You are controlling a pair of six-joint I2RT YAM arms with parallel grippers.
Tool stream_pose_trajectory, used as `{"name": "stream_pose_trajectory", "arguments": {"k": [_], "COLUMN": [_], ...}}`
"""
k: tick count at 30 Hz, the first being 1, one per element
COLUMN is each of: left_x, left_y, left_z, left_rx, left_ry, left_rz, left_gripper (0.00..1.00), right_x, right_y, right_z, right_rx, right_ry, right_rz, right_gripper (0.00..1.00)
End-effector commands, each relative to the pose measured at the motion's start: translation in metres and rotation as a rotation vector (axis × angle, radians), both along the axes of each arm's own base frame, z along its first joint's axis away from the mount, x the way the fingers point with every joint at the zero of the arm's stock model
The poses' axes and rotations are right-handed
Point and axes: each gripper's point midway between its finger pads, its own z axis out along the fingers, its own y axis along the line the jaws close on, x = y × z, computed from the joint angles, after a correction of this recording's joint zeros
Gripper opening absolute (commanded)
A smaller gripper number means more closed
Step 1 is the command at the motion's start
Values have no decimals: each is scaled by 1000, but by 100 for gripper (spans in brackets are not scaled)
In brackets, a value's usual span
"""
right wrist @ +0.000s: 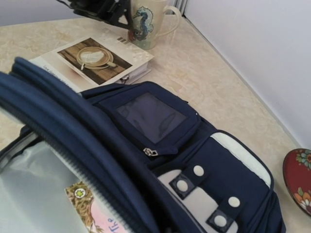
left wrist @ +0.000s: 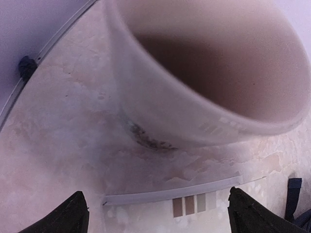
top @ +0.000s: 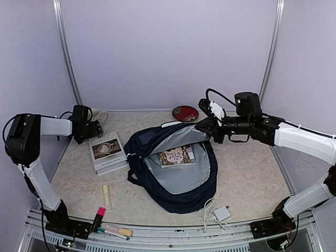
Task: Pack the student bag
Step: Move the book to the center of the board.
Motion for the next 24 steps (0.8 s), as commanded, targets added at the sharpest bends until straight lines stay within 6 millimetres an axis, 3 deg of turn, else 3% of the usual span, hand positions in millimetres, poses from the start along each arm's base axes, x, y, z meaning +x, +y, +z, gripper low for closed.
{"name": "stream_pose_trajectory", "arguments": {"k": [1,5,8,16,24], "left_x": [22,22,9,-14,-74], "left_y": [-14,-14,-16,-39,-92], "left_z": [-4,-31,-45,-61,-69], "left_rx": [-11,-92,-144,-102,-180], "left_ry": [-17,32,49,103,121], "left_rz": [-69,-78,-77,-158,-275], "left_gripper": [97,92,88,80,77], "right_x": [4,6,5,5,1], "right_y": [-5,-3,-4,-1,-3], "right_z": [18,19,20,21,25], "right_rx": [29,34,31,51,61], "right_ry": [-47,-44,-41,-33,-31], "right_rz": [-19,-19,-18,-10,-11], "right_gripper": [0,0,0,0,0]}}
